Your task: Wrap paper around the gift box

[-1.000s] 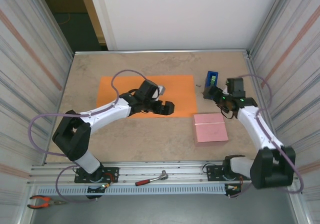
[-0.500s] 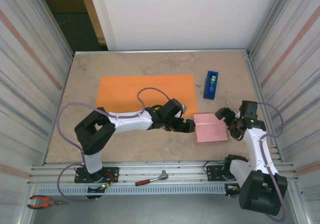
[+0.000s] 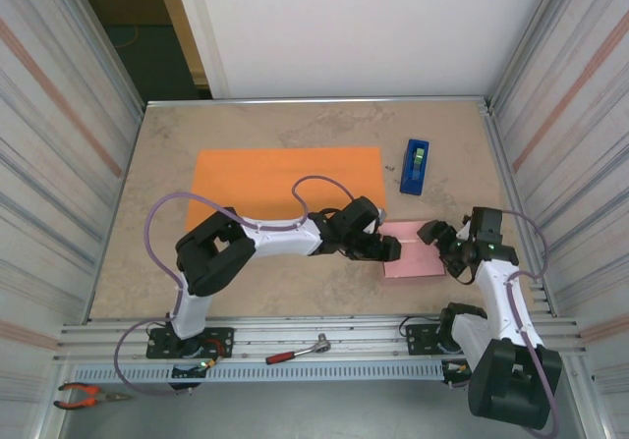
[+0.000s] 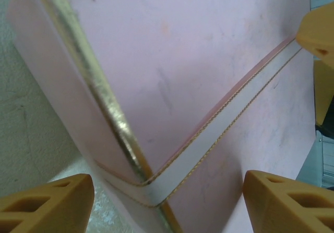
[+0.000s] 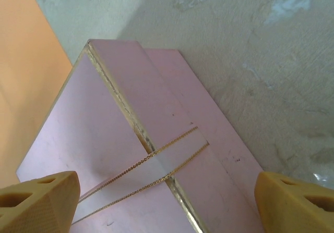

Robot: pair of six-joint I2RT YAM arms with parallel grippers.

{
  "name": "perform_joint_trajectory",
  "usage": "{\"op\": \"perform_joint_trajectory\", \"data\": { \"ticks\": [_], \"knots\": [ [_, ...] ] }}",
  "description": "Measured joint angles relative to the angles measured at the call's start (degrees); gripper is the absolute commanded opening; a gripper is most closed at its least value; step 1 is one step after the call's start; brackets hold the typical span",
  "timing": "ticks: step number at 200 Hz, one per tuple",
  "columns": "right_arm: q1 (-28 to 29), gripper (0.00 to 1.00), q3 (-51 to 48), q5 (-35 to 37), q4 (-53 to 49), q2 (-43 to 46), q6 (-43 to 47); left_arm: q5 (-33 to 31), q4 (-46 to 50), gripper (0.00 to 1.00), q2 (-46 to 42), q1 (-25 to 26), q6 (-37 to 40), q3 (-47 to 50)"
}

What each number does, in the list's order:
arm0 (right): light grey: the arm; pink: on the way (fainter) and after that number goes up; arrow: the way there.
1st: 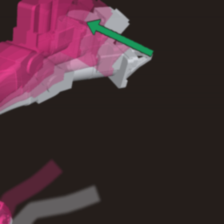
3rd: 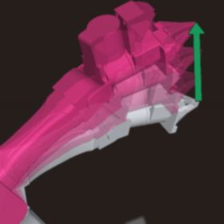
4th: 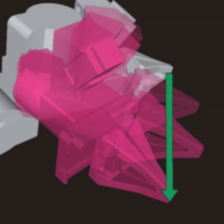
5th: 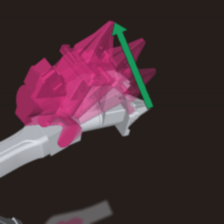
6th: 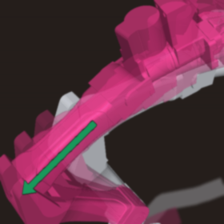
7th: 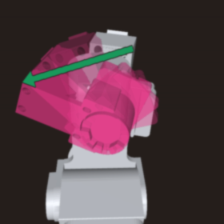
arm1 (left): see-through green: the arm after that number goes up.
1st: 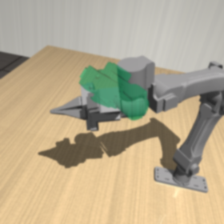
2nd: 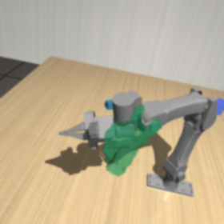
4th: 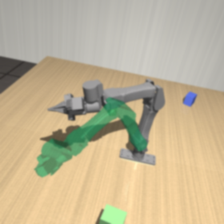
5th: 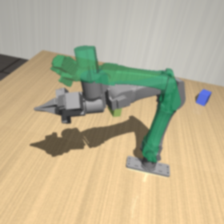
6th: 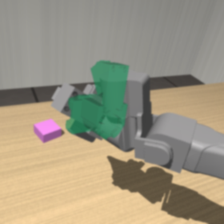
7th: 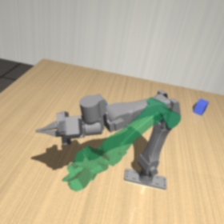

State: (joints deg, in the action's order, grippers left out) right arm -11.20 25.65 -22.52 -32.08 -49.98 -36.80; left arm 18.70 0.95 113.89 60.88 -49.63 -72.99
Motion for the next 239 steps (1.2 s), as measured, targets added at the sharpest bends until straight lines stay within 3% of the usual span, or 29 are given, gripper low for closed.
{"op": "perform_joint_trajectory", "data": {
  "ticks": [45,84,140,192,239],
  "knots": [
    [1.42,0.66,-1.57,0.55,0.92,2.03,0.15,0.94,-0.39,0.66,0.39,-0.44,-0.09,-0.28],
    [6.58,0.62,-0.81,4.72,-0.59,6.21,-1.6,1.25,0.5,0.67,-0.59,-1.03,0.85,-0.31],
    [20.59,0.61,7.89,15.1,-3.65,5.95,-7.58,0.92,5.38,0.68,-6.54,-2.8,1.38,-0.09],
    [31.98,0.63,17.18,21.66,-0.28,-4.39,-12.37,-0.81,6.91,0.68,-14.91,-7.45,1.4,4.37],
    [40.24,0.65,27.34,24.37,10.95,-23.34,-15.65,0.5,6.88,0.71,-21.35,-18.91,2.91,9.35]
  ]
}}
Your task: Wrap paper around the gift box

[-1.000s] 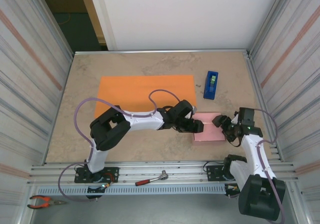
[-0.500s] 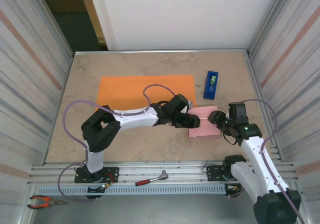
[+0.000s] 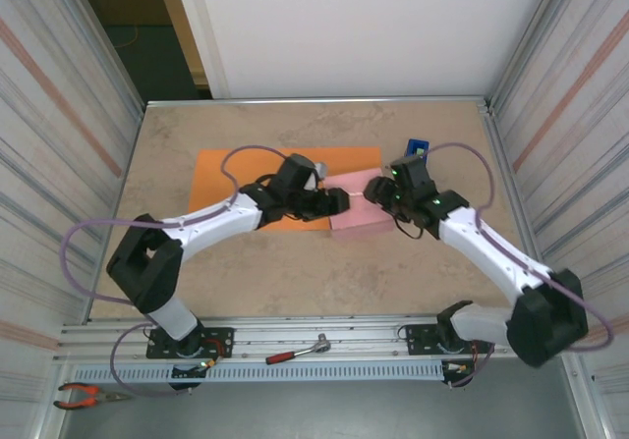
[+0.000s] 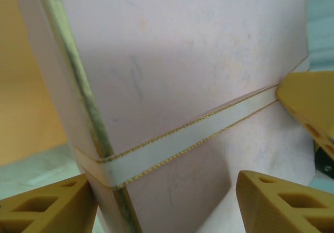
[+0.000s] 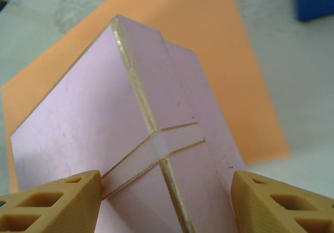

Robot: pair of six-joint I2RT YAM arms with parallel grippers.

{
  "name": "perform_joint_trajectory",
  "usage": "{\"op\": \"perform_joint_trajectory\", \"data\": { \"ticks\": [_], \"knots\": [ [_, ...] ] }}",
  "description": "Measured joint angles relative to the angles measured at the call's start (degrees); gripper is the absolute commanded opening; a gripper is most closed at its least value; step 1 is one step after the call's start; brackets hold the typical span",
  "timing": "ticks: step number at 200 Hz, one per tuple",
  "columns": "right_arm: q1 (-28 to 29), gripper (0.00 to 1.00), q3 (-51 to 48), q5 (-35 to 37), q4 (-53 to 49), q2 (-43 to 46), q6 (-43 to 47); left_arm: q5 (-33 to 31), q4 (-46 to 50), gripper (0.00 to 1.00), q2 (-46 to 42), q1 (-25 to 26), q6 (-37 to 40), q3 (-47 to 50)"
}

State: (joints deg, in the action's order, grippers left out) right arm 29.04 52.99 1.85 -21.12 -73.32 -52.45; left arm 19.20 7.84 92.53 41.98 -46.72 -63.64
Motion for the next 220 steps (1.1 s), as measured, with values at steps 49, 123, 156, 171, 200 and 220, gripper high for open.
{"op": "perform_joint_trajectory", "data": {
  "ticks": [49,123,156,171,200,220],
  "knots": [
    [4.68,0.65,12.76,1.22,10.23,-20.92,-2.73,3.76,-2.25,0.74,-2.45,-14.38,3.54,1.31],
    [7.1,0.73,25.27,0.52,16.81,-40.06,-4.09,9.97,-8.09,0.75,4.39,-26.32,9.07,3.41],
    [7.67,0.91,25.27,-1.53,17.03,-40.68,-3.54,11.5,-8.13,0.76,5.92,-27.21,10.14,5.07],
    [7.5,0.92,25.27,-2.6,17.29,-40.65,-3.04,11.89,-8.15,0.78,6.1,-27.8,10.54,5.35],
    [5.49,0.92,24.48,-4.9,17.44,-39.87,-2.16,11.89,-8.35,0.79,6.1,-29.55,10.75,5.92],
    [2.03,0.91,23.1,-6.32,17.57,-38.62,-1.88,11.78,-8.28,0.8,6.1,-31.5,10.75,6.03]
  ]
}}
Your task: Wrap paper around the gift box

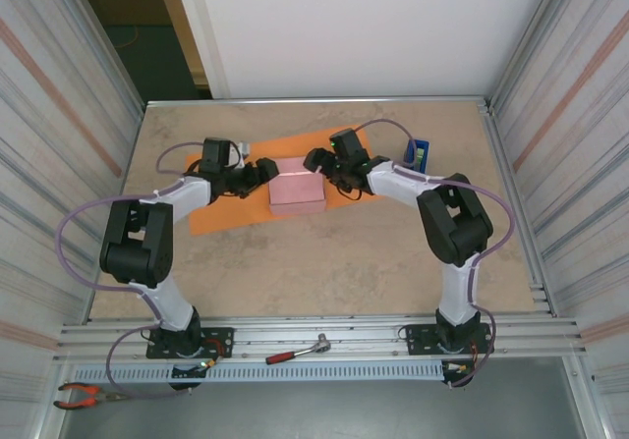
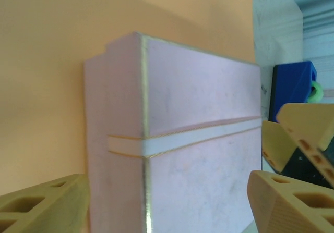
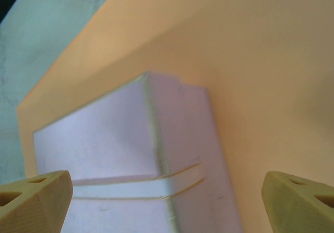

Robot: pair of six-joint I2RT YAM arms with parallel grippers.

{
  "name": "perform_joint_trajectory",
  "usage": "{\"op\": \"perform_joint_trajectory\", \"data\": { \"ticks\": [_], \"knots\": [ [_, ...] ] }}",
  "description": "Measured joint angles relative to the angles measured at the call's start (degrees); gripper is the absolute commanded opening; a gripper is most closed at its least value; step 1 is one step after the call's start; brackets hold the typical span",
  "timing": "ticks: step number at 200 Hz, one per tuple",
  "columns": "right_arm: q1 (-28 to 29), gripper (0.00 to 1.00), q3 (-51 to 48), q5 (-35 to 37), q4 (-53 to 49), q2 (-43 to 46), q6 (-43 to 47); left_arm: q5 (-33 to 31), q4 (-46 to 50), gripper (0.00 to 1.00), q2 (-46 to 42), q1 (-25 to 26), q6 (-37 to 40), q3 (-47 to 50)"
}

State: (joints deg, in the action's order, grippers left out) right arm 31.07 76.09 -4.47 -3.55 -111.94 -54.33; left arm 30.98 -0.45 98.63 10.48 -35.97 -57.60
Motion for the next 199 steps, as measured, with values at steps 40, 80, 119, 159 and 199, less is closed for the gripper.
{"op": "perform_joint_trajectory", "data": {
  "ticks": [40,80,119,159,199],
  "knots": [
    [-6.8,0.66,-0.37,-1.95,-0.46,0.22,1.01,-0.61,0.59,0.8,0.02,-3.87,0.02,-0.02],
    [-8.68,0.38,-0.81,-2.91,-0.94,-1.4,1.57,-1.01,1.25,0.81,1.97,-5.64,0.15,-0.02],
    [-9.25,0.25,-5.09,-2.89,-1.22,-2.84,1.86,-1.03,2.49,0.81,3.17,-5.62,0.24,-0.02],
    [-9.73,0.2,-9.11,-2.89,1.88,-1.7,0.94,-1.05,2.19,0.81,3.17,-5.62,0.2,1.11],
    [-9.79,0.19,-15.85,-2.84,5.01,2.29,-0.98,-1.49,0.63,0.81,2.91,-5.62,-0.94,5.03]
  ]
}}
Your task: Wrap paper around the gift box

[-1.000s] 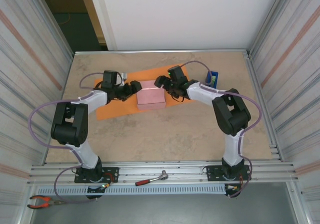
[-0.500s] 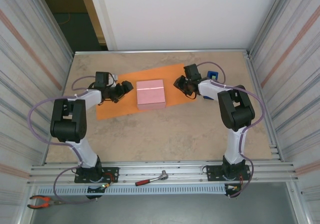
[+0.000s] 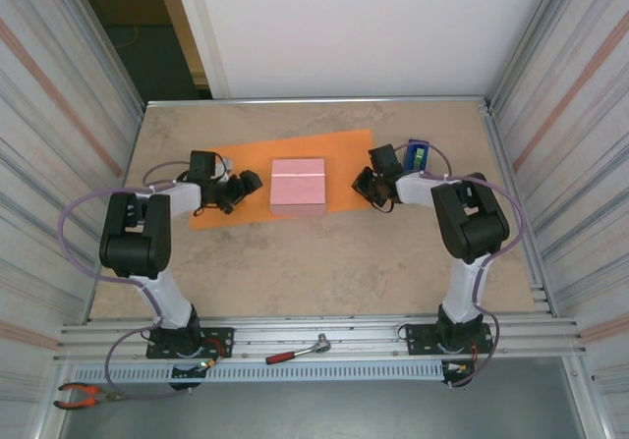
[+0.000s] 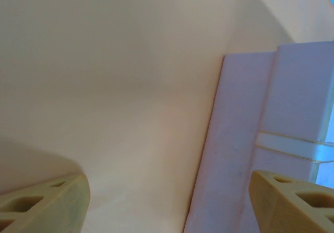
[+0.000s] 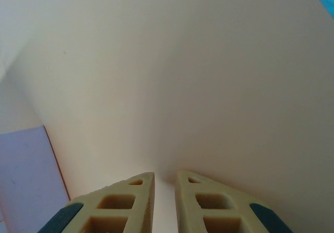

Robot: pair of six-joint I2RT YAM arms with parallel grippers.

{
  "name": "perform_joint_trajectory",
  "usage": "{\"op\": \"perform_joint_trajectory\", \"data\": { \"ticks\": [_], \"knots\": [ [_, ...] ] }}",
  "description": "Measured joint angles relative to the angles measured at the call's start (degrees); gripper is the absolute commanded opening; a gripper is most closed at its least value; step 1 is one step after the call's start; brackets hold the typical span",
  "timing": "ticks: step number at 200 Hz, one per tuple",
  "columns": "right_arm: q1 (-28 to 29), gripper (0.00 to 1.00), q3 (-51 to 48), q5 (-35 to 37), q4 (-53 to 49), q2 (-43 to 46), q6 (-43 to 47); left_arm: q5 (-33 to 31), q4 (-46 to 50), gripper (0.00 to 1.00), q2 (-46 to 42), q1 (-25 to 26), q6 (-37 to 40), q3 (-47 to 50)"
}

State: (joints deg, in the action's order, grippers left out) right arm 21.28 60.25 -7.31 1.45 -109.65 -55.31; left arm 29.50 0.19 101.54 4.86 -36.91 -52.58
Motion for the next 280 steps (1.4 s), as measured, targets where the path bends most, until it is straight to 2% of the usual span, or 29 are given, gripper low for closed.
{"op": "perform_joint_trajectory", "data": {
  "ticks": [109,140,166,191,227,280],
  "knots": [
    [1.38,0.21,-23.52,0.17,4.57,18.51,-5.29,4.11,-12.04,0.81,-10.49,0.81,-6.91,16.52],
    [2.08,0.32,-25.68,0.42,1.2,23.08,-4.44,3.93,-9.35,0.82,-13.31,0.85,-6.67,17.97],
    [3.91,0.63,-23.78,1.51,-6.4,26.27,-1.03,3.72,-3.93,0.84,-16.76,0.87,-4.48,16.92],
    [7.08,0.78,-17.59,1.31,-11.17,27.63,2.23,4.15,0.09,0.84,-18.16,1.95,-0.9,12.41],
    [10.38,0.81,-11.63,0.48,-11.65,27.23,4.22,5.64,4.52,0.82,-18.05,6.01,4.72,6.58],
    [12.44,0.8,-10.21,-1.36,-11.63,21.97,4.63,6.67,9.14,0.82,-14.38,10.58,8.9,2.97]
  ]
}}
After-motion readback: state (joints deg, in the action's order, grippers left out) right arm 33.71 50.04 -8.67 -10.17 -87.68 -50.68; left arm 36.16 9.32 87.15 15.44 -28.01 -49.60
